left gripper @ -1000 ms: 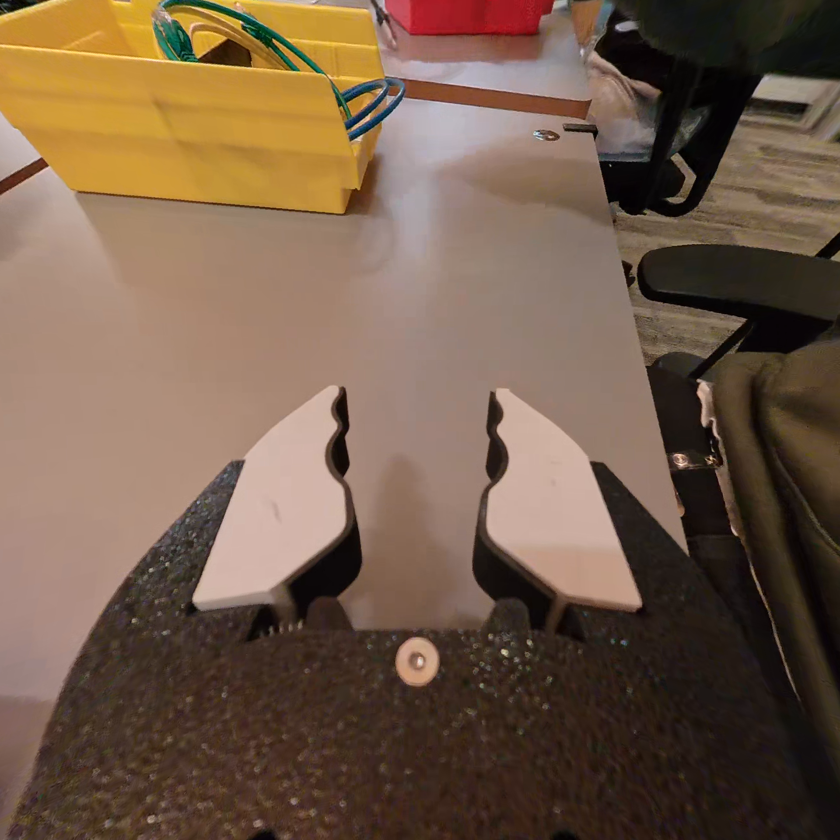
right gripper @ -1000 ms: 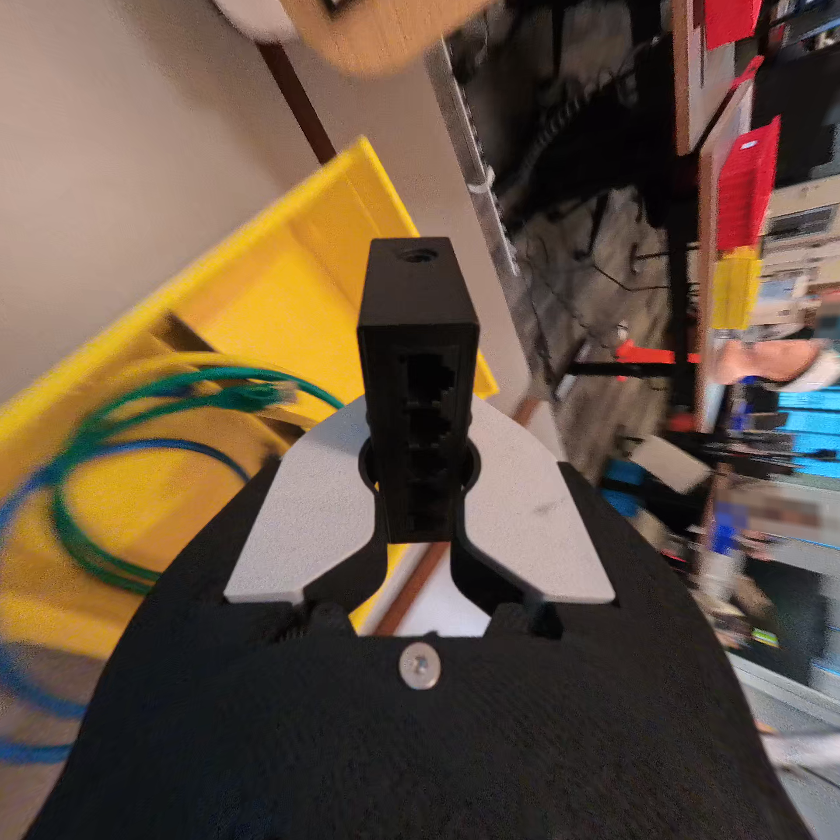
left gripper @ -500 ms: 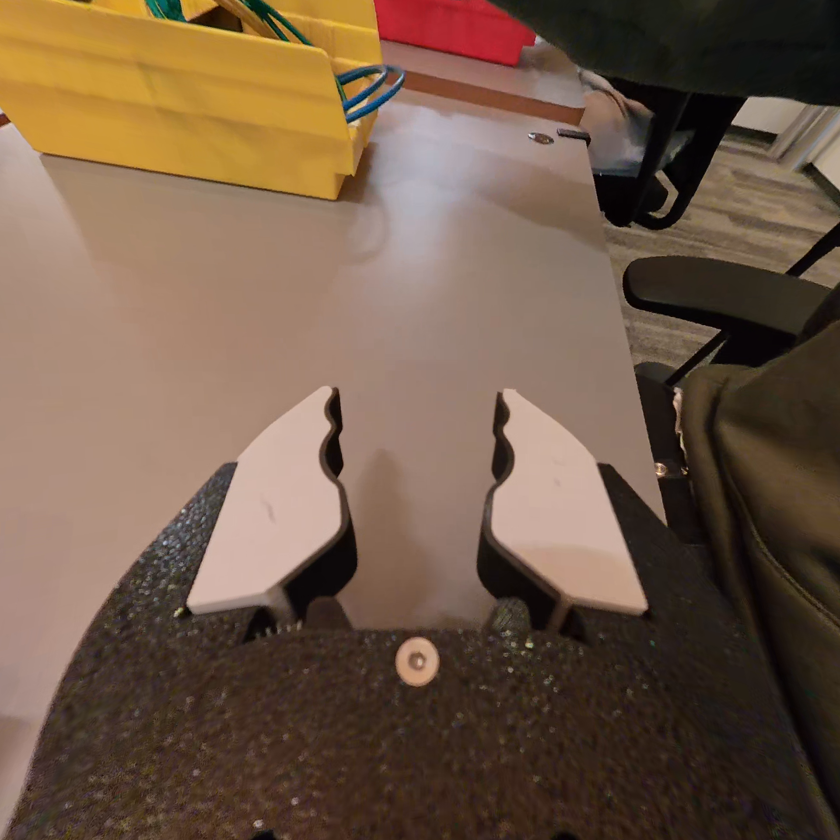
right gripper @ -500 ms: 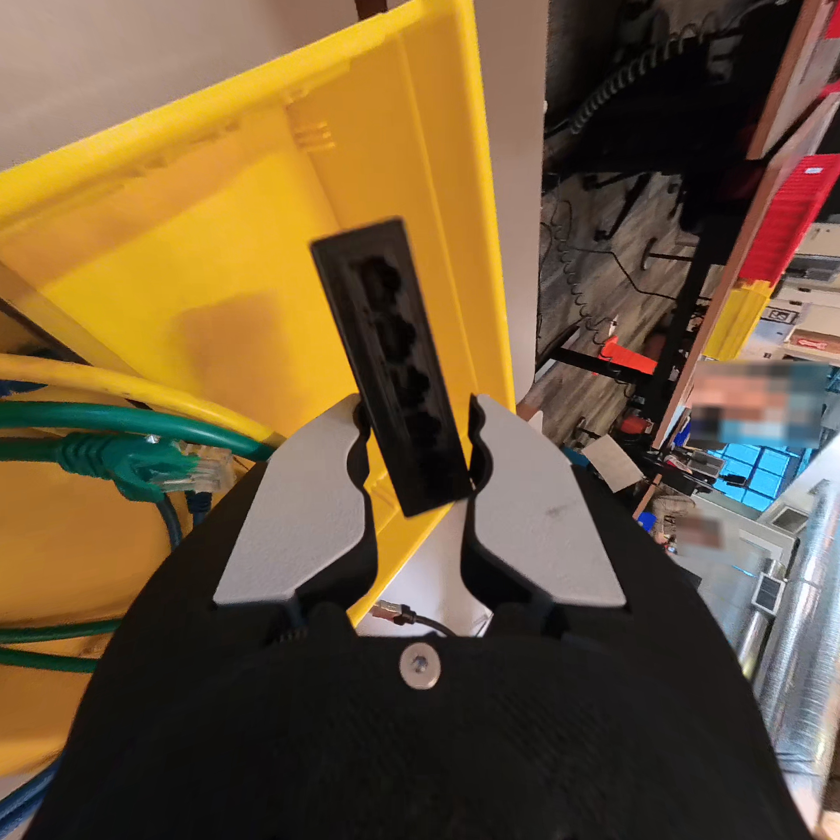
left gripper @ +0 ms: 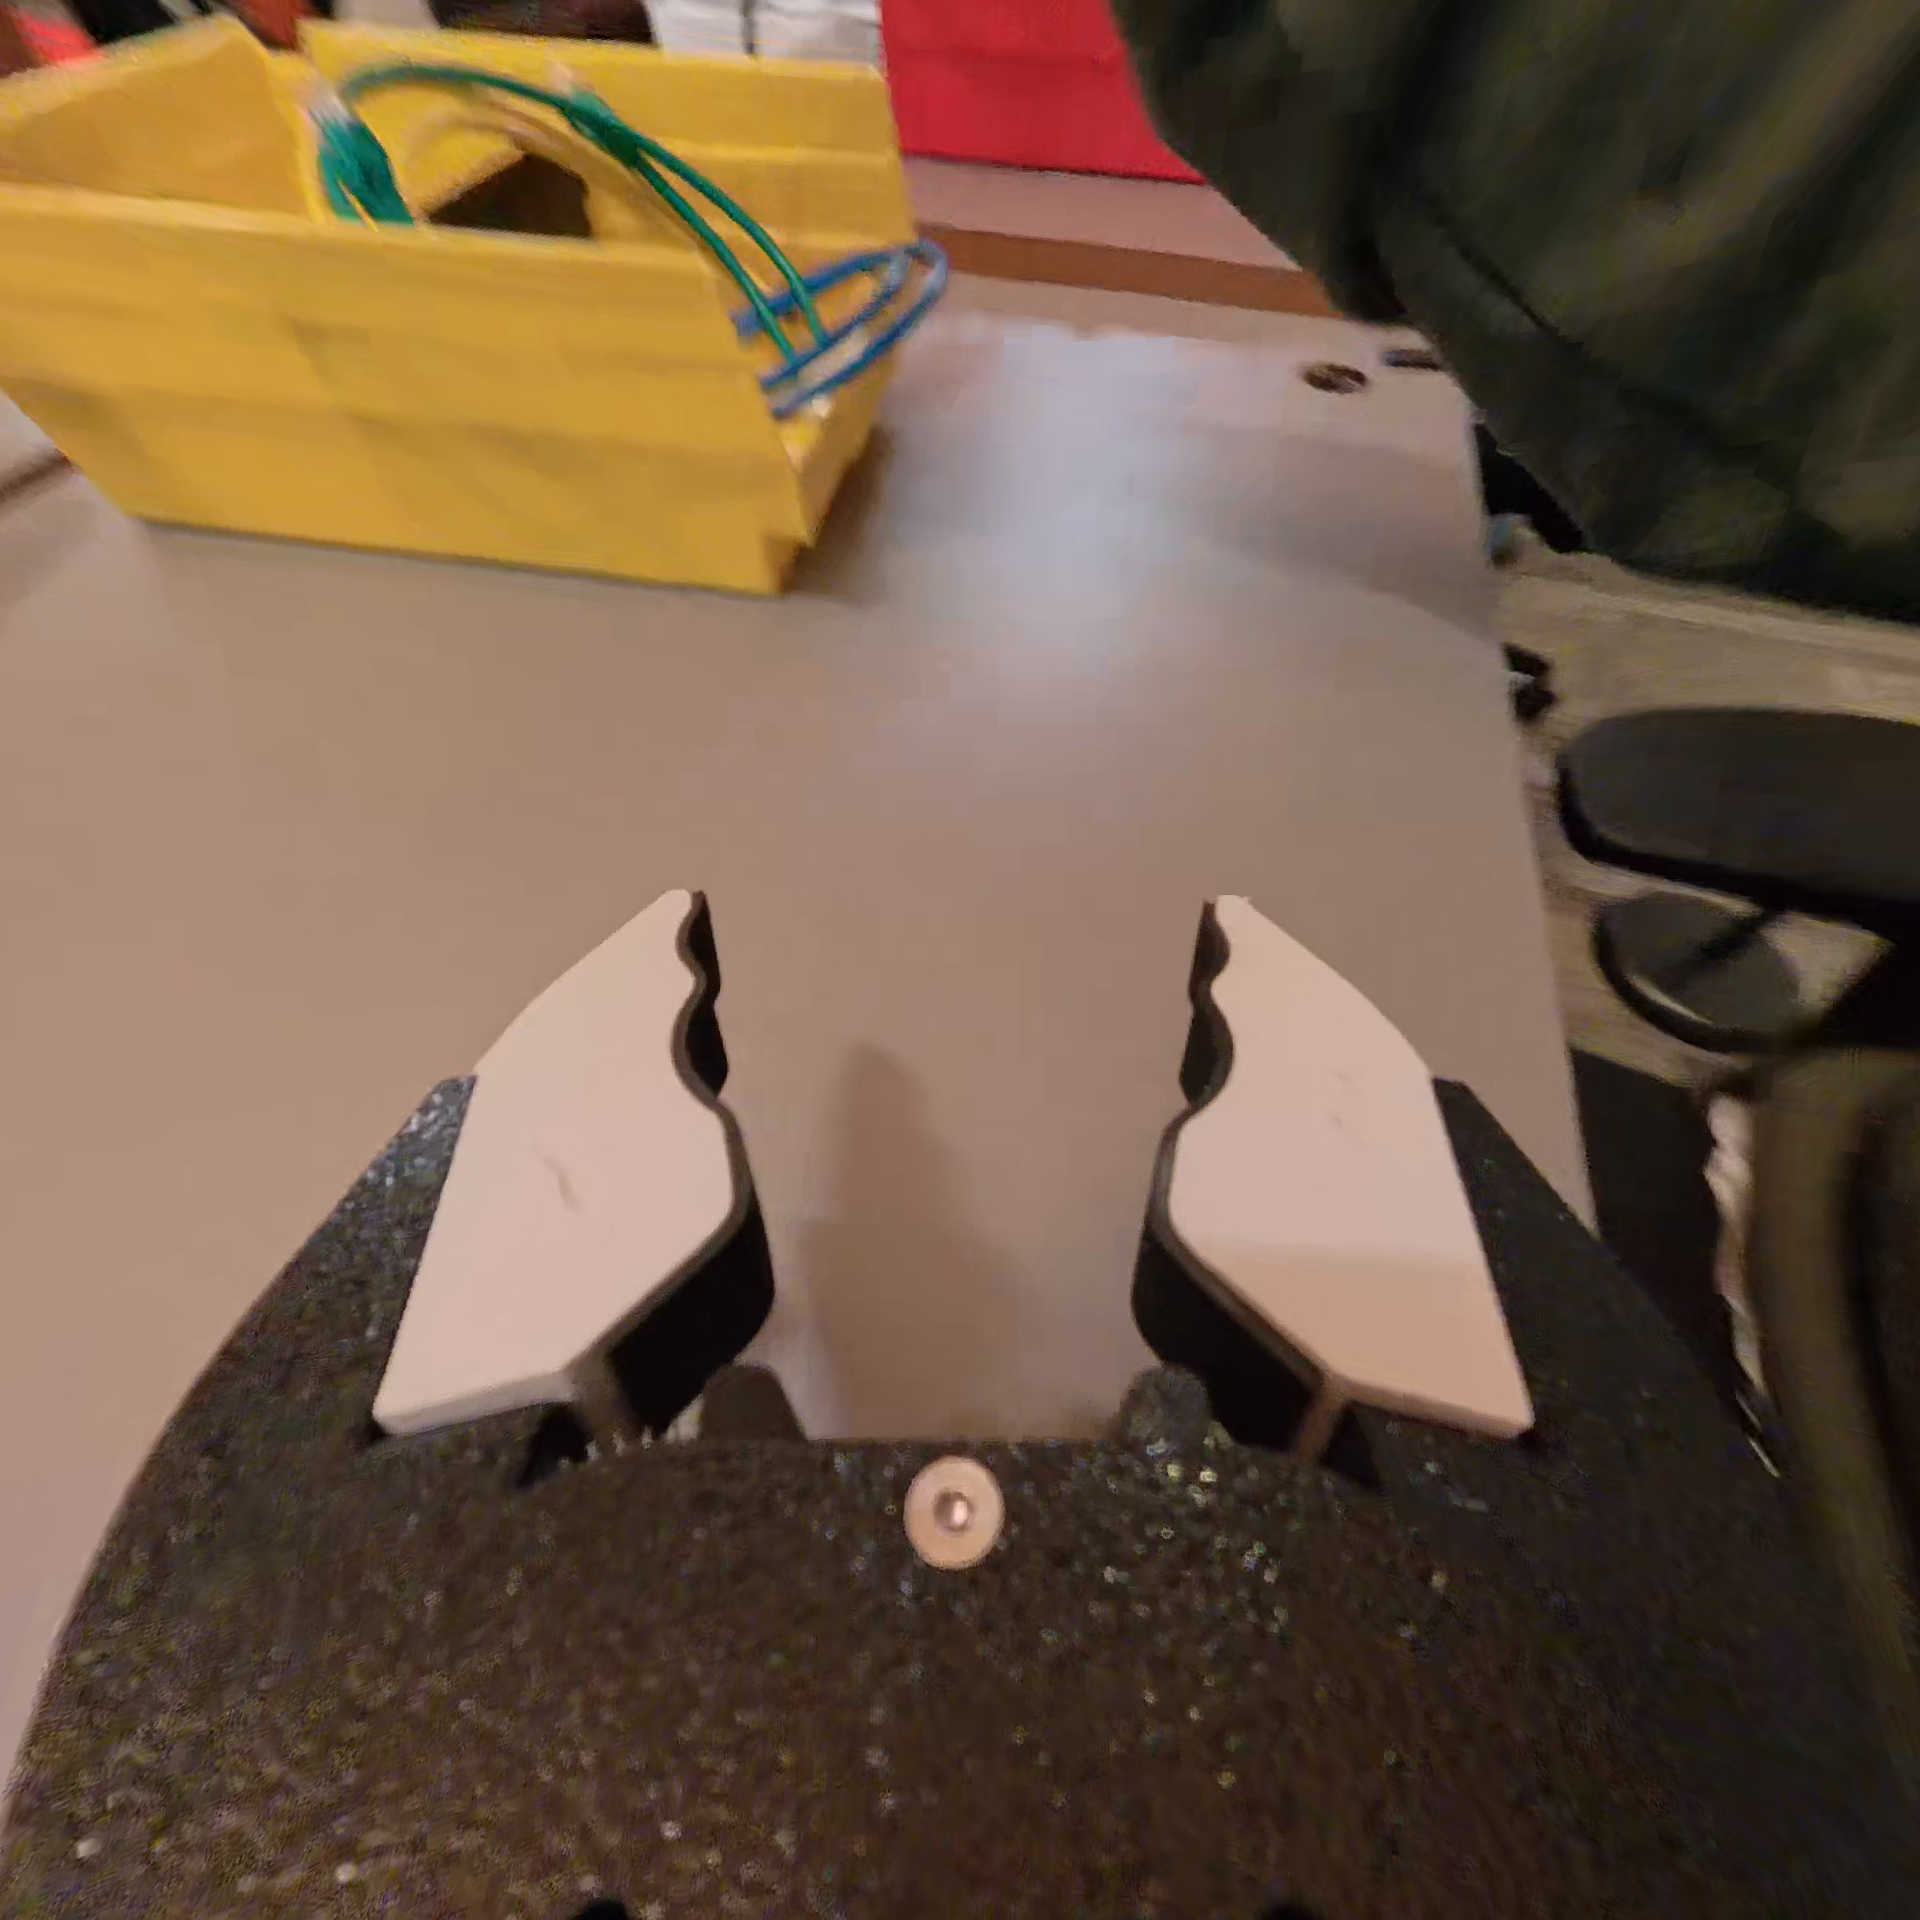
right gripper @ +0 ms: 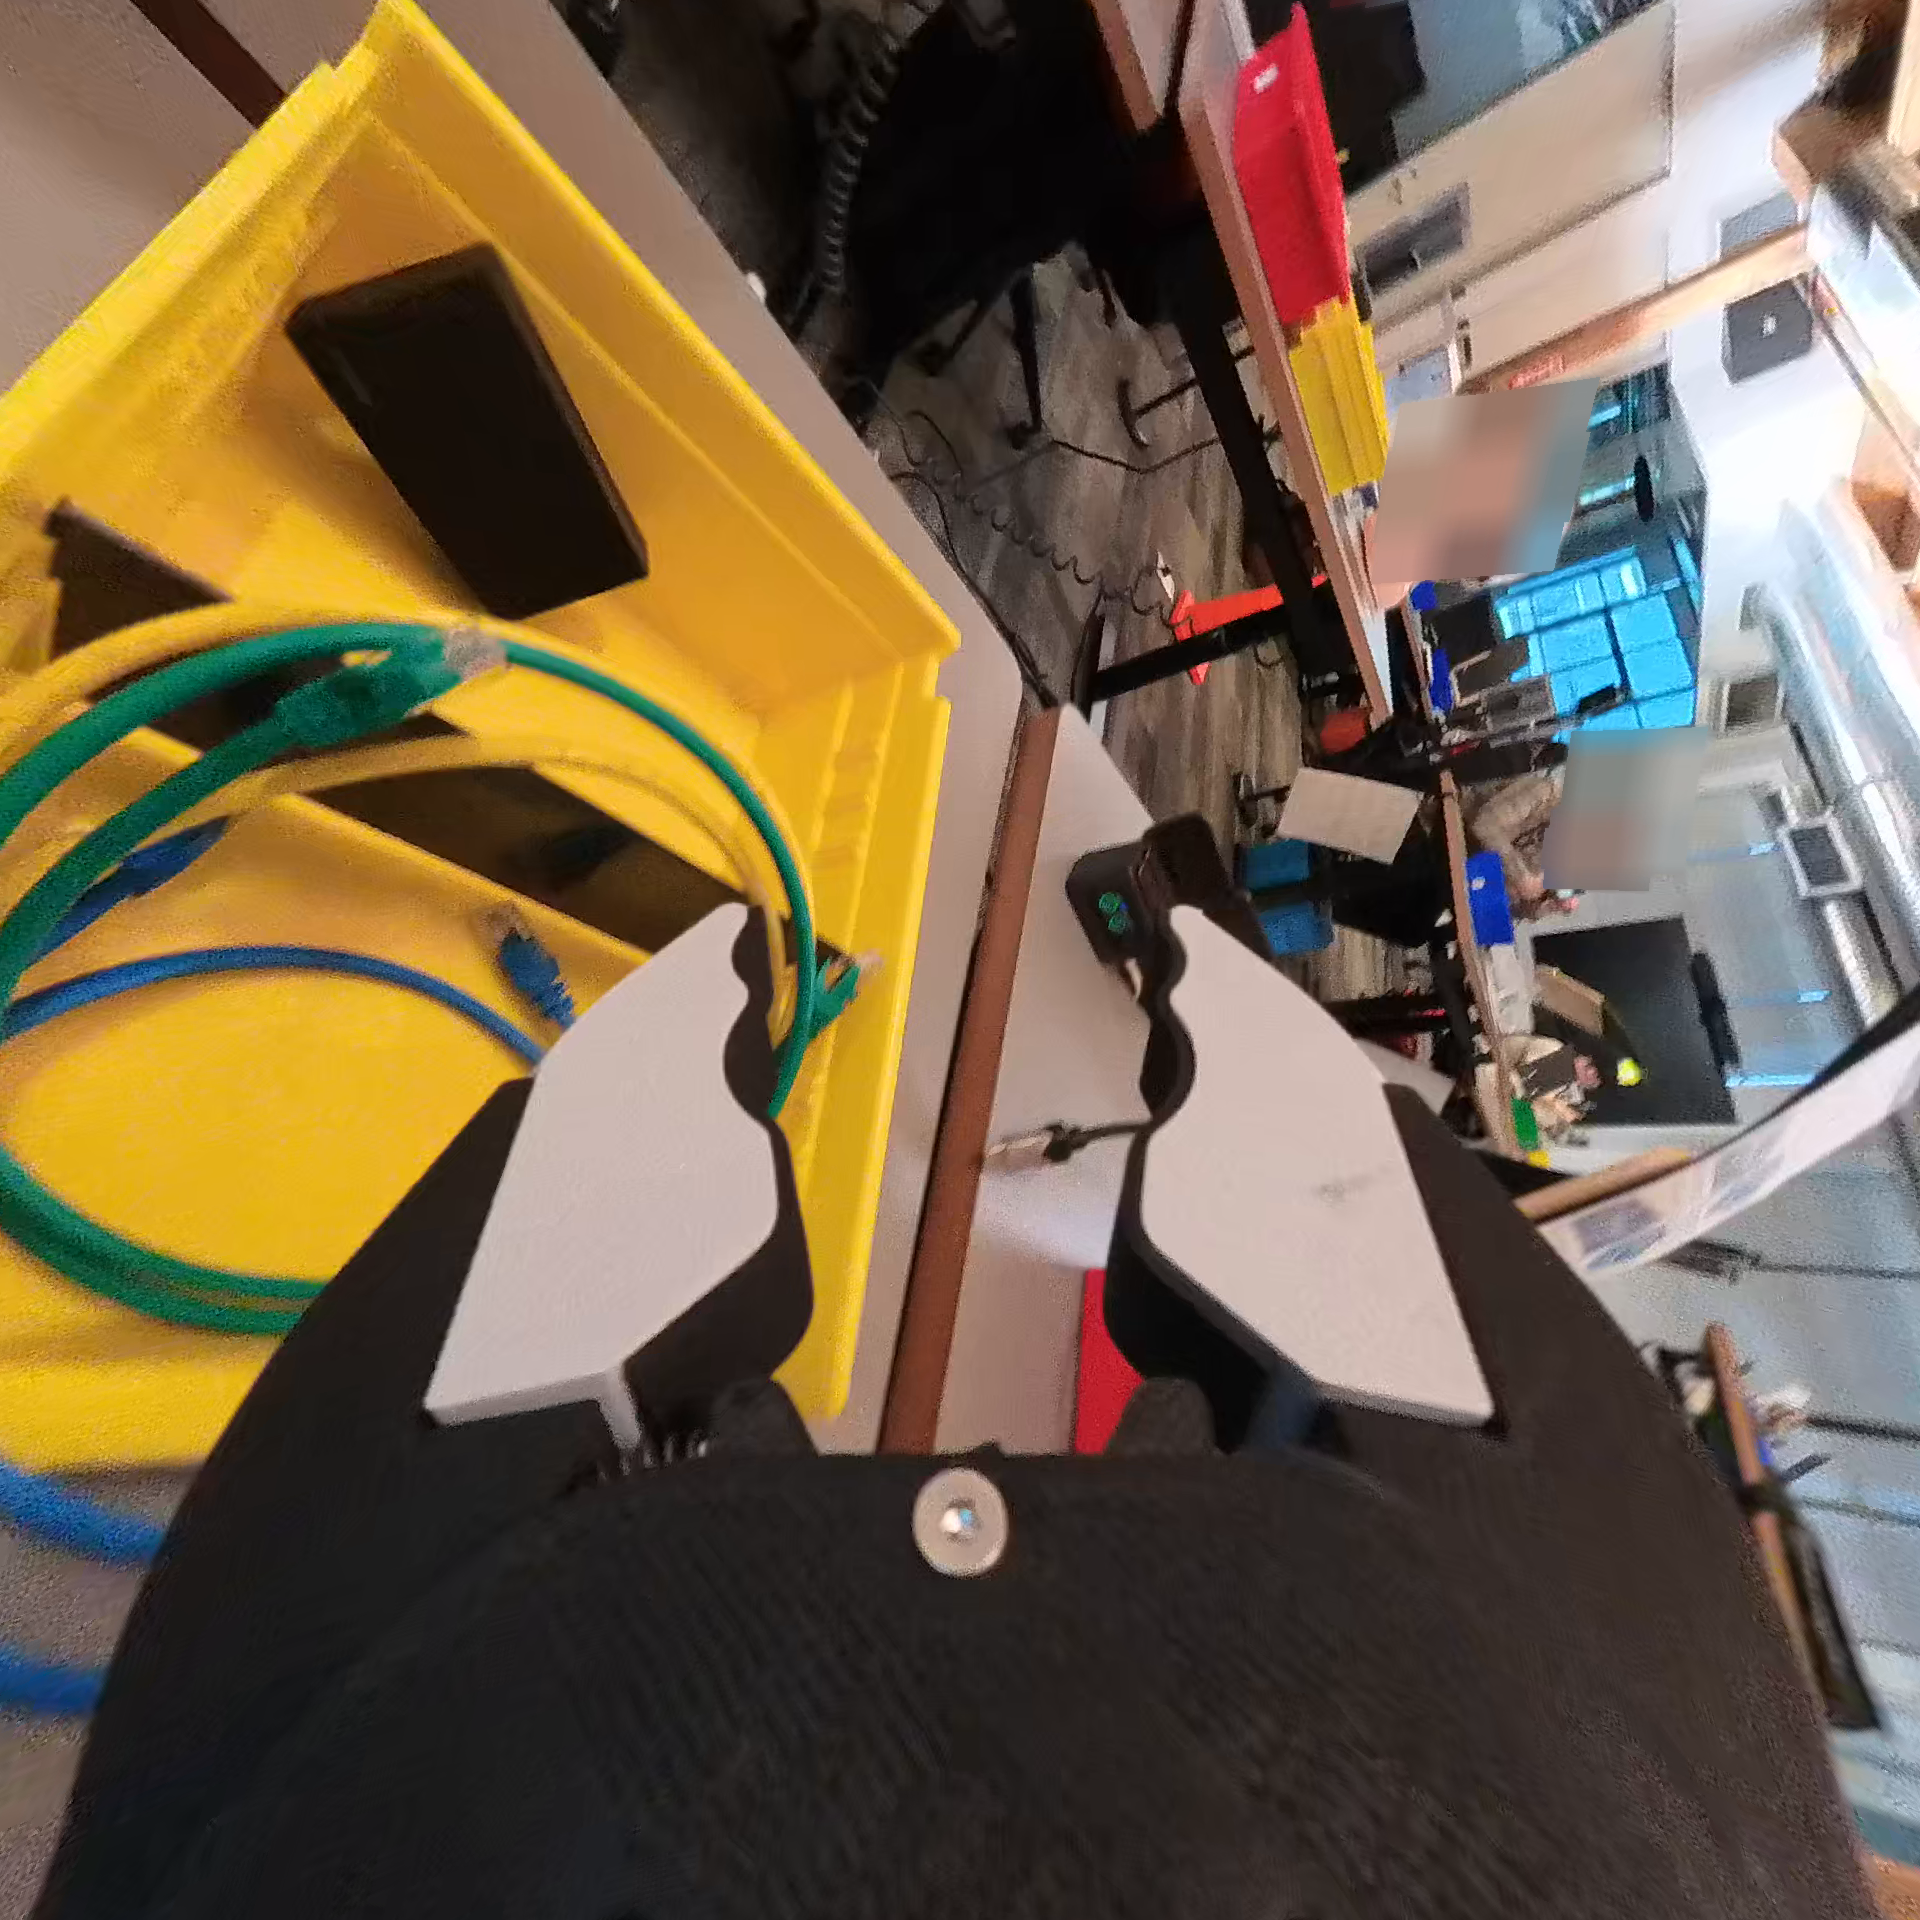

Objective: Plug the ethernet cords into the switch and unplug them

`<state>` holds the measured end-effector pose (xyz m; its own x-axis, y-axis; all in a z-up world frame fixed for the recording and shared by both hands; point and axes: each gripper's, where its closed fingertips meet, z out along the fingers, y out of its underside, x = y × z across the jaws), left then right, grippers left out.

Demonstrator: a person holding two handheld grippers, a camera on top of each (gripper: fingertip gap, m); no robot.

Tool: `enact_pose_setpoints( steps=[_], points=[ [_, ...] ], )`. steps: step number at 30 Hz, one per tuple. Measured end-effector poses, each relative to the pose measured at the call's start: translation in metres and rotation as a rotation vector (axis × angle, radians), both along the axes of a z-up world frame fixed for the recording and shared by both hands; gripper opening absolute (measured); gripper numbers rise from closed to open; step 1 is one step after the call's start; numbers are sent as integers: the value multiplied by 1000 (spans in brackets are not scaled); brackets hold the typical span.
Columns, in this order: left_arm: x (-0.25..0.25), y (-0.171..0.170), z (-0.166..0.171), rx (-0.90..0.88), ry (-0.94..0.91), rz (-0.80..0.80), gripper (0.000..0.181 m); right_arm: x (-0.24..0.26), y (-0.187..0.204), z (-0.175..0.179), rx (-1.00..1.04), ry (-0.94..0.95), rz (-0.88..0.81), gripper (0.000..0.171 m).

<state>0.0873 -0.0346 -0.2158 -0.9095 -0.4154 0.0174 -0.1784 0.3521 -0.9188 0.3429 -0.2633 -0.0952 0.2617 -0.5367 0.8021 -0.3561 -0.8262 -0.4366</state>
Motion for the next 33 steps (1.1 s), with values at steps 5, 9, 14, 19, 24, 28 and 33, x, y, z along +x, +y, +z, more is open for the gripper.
enact_pose_setpoints(
  steps=[5,9,14,19,24,28,33],
  points=[
    [56,-59,36,-64,18,218,87,-58,-16,-15,148,-33,-95,70],
    [95,-101,41,19,-37,352,94,-99,-30,-34,217,-34,-166,71],
    [136,-127,34,20,63,540,99,-120,-48,-41,242,-82,-230,73],
    [180,-132,27,98,88,711,92,-123,-51,-42,364,-99,-234,81],
    [199,-133,13,236,27,724,58,-126,-51,-33,380,-118,-212,83],
    [212,-109,13,224,-4,790,37,-127,-51,-33,394,-114,-201,83],
    [220,-46,15,177,-34,824,7,-126,-47,-32,406,-108,-185,82]
  ],
)
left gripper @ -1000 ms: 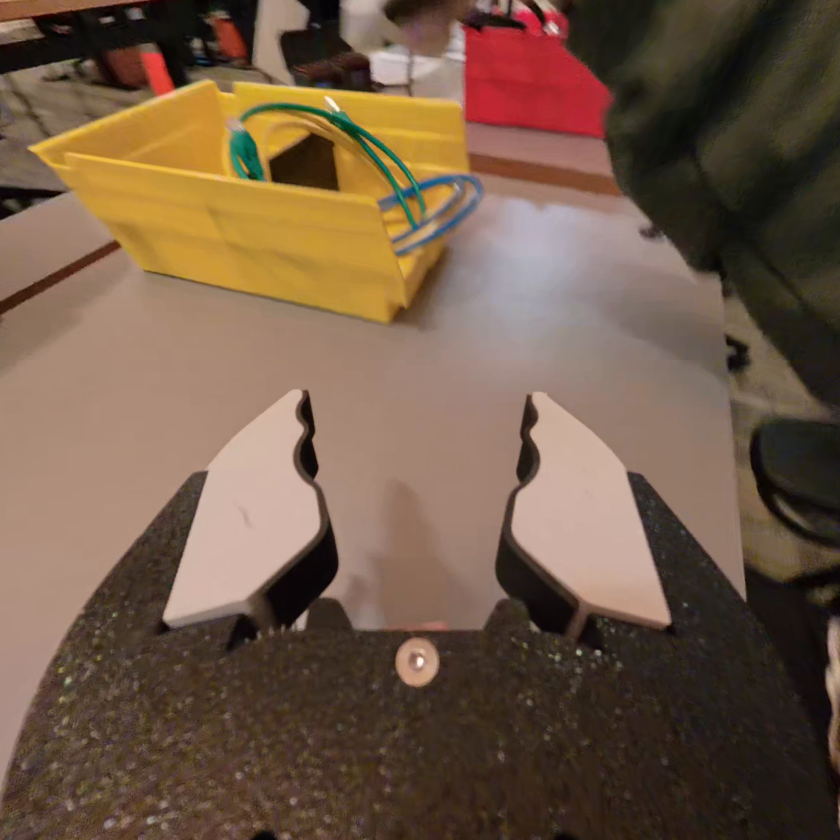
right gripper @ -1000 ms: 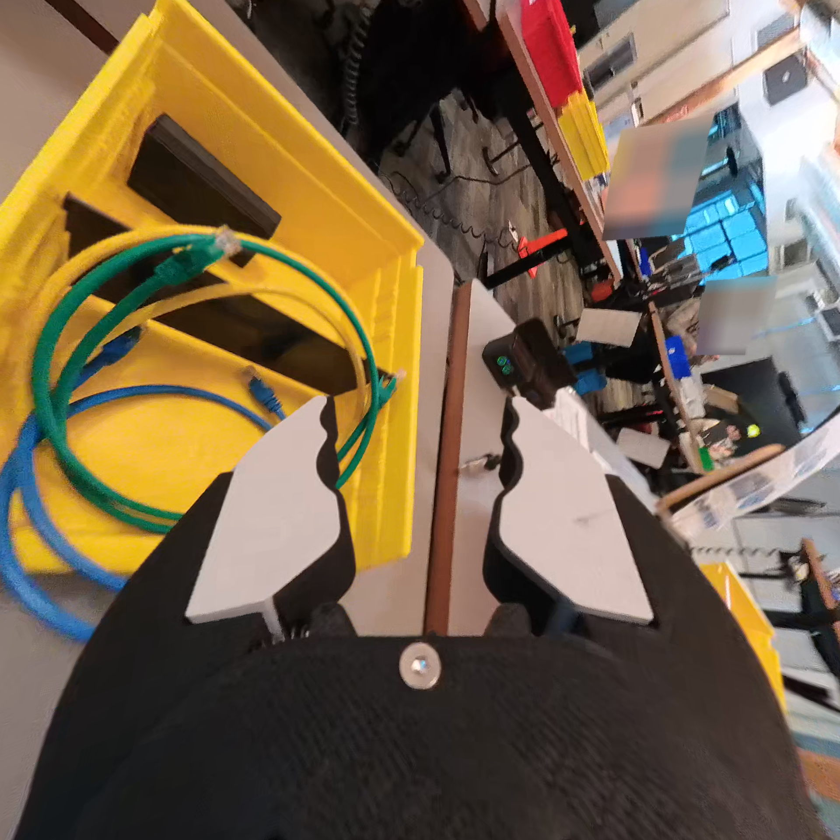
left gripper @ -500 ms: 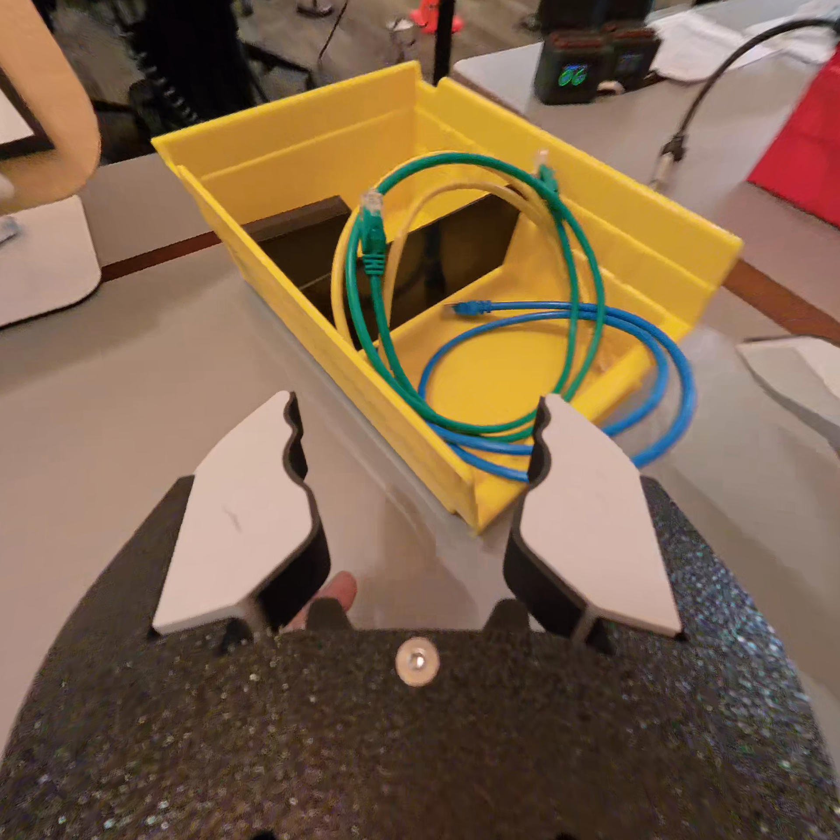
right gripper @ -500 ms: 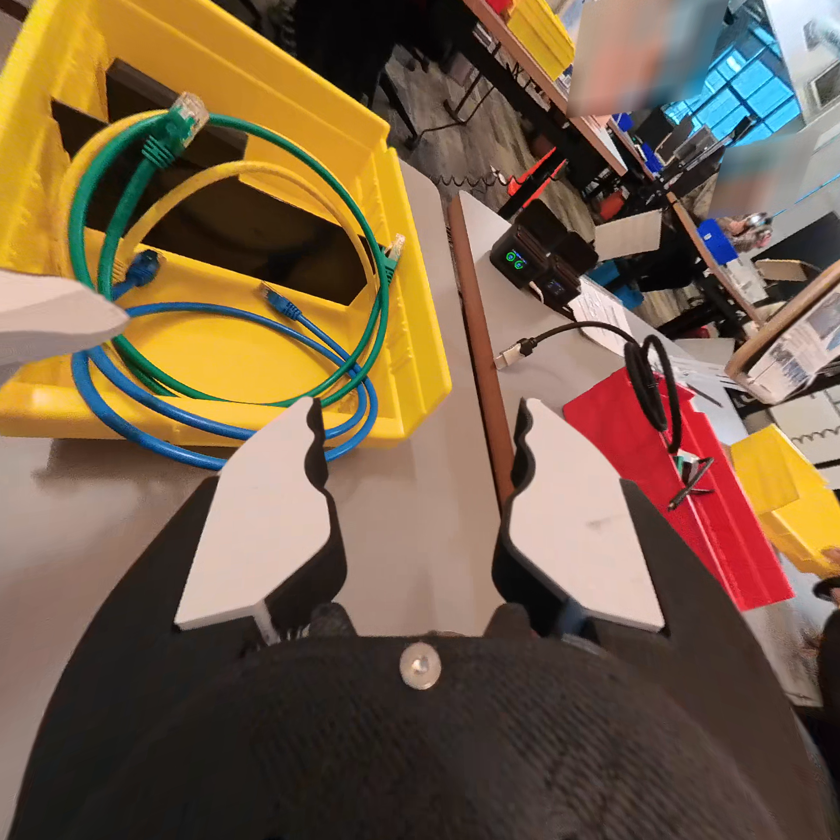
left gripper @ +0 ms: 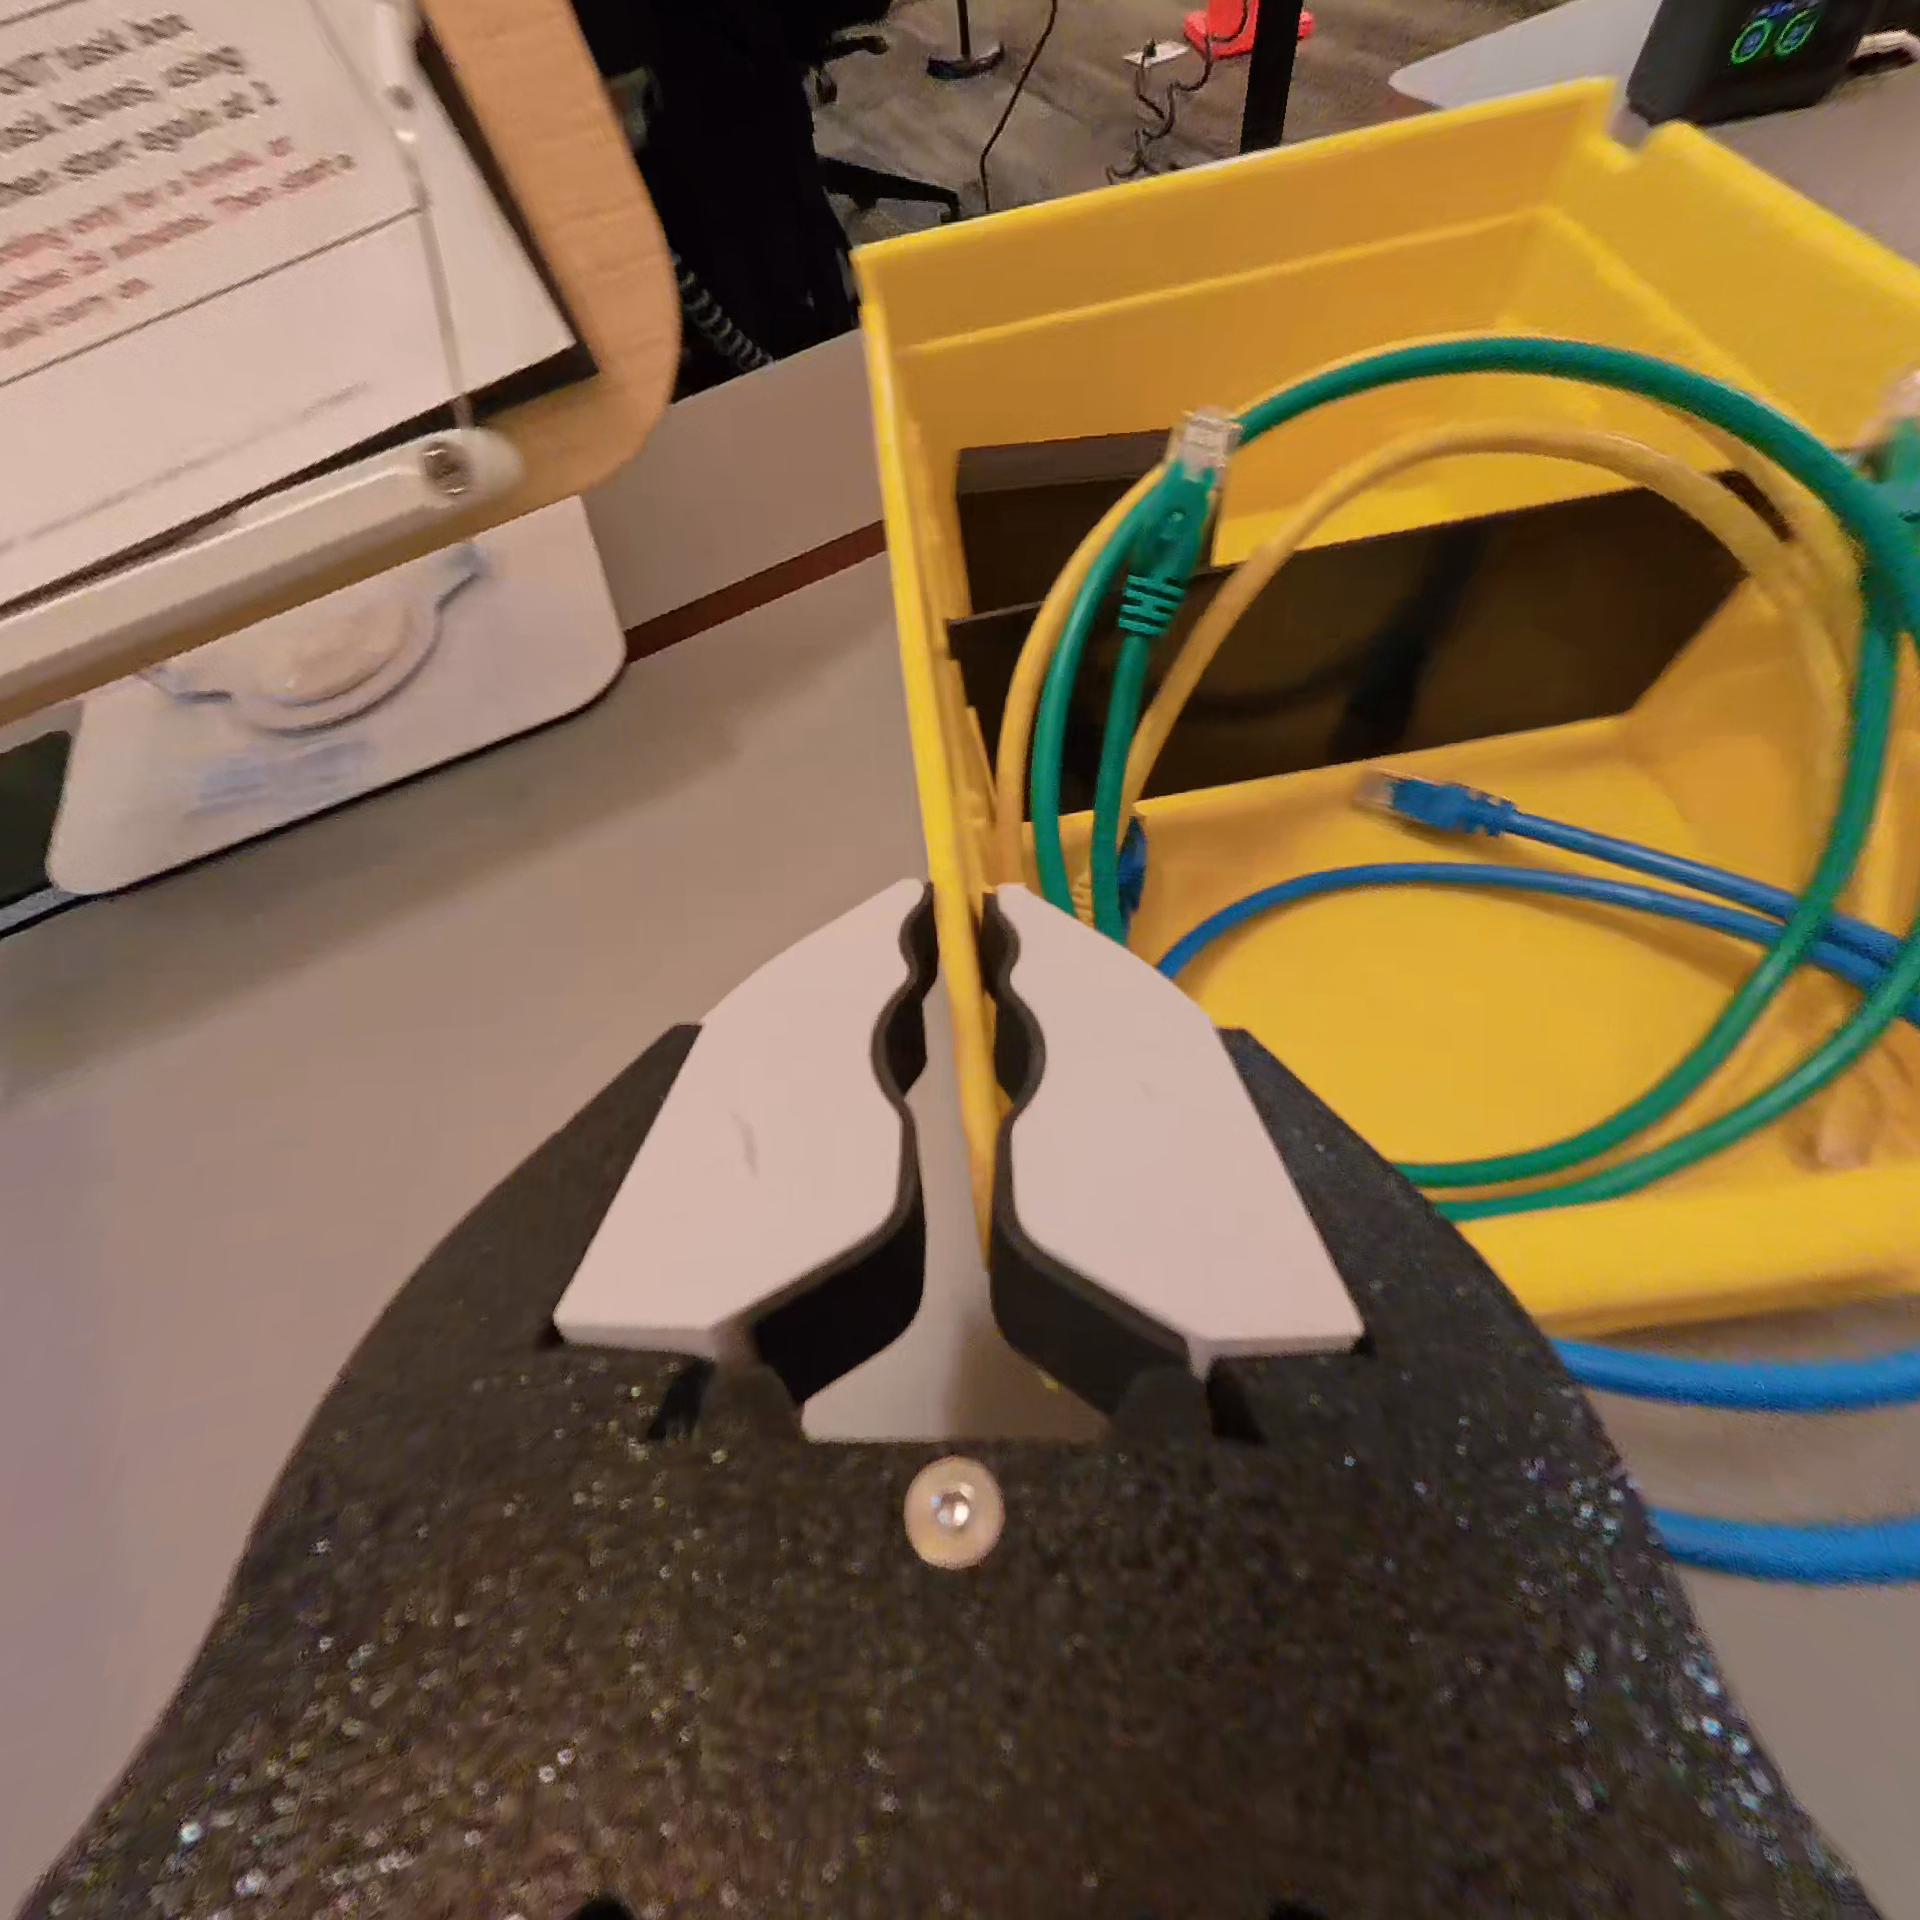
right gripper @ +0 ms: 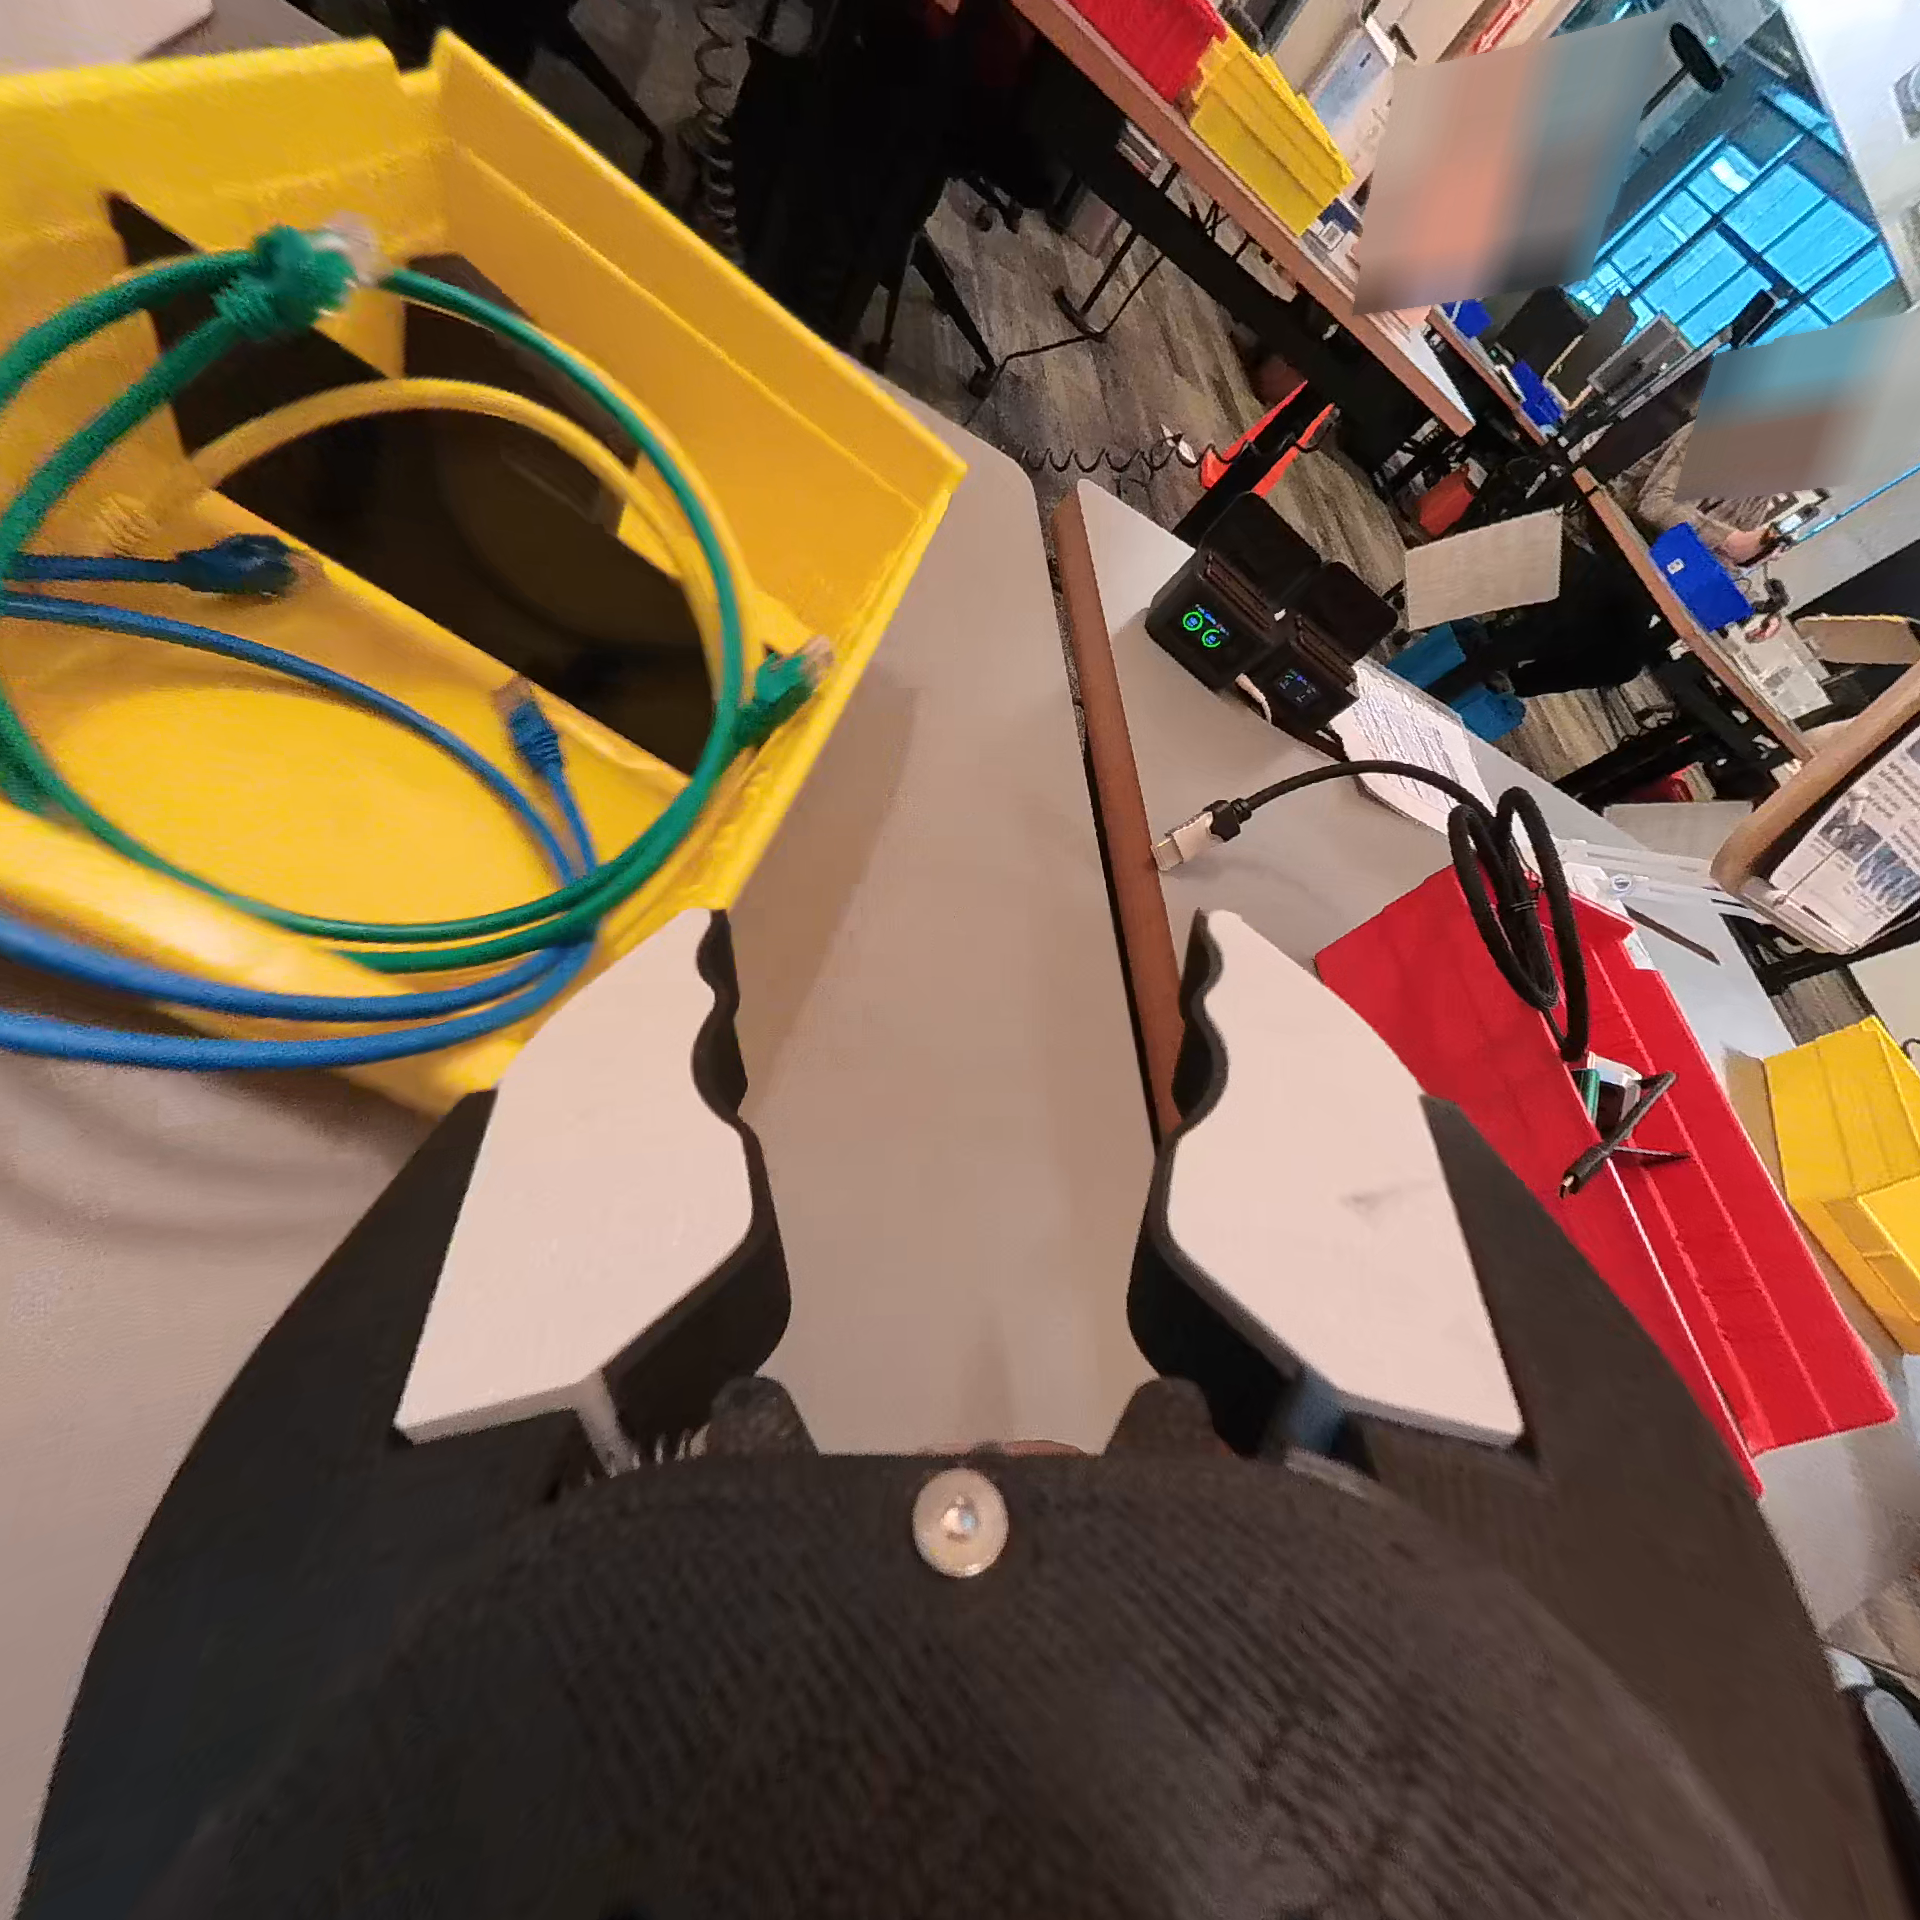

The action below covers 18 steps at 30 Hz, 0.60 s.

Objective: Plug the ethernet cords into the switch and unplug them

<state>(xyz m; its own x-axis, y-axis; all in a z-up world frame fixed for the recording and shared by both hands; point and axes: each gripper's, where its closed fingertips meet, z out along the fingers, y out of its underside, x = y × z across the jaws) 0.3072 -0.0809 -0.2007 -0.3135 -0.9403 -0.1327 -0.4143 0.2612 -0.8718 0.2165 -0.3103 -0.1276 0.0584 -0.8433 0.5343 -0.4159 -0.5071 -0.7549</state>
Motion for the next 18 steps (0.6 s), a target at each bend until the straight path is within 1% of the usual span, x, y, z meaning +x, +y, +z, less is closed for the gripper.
enact_pose_setpoints(
  steps=[5,8,10,12,14,16,18],
  points=[
    [-33,53,0,25,-16,-129,8,1,8,0,10,2,23,82],
    [-69,90,0,31,6,-188,8,2,20,2,28,0,61,82],
    [-99,122,0,38,26,-233,8,1,37,6,52,-12,118,82],
    [-134,157,-1,54,48,-280,8,-1,62,11,100,-28,202,82],
    [-171,196,-1,80,81,-320,8,-5,97,15,155,-35,294,83],
    [-210,239,-2,103,124,-337,8,-11,143,18,238,-39,404,85],
    [-248,281,-2,99,185,-339,8,-20,200,19,330,-27,542,87]
  ],
)
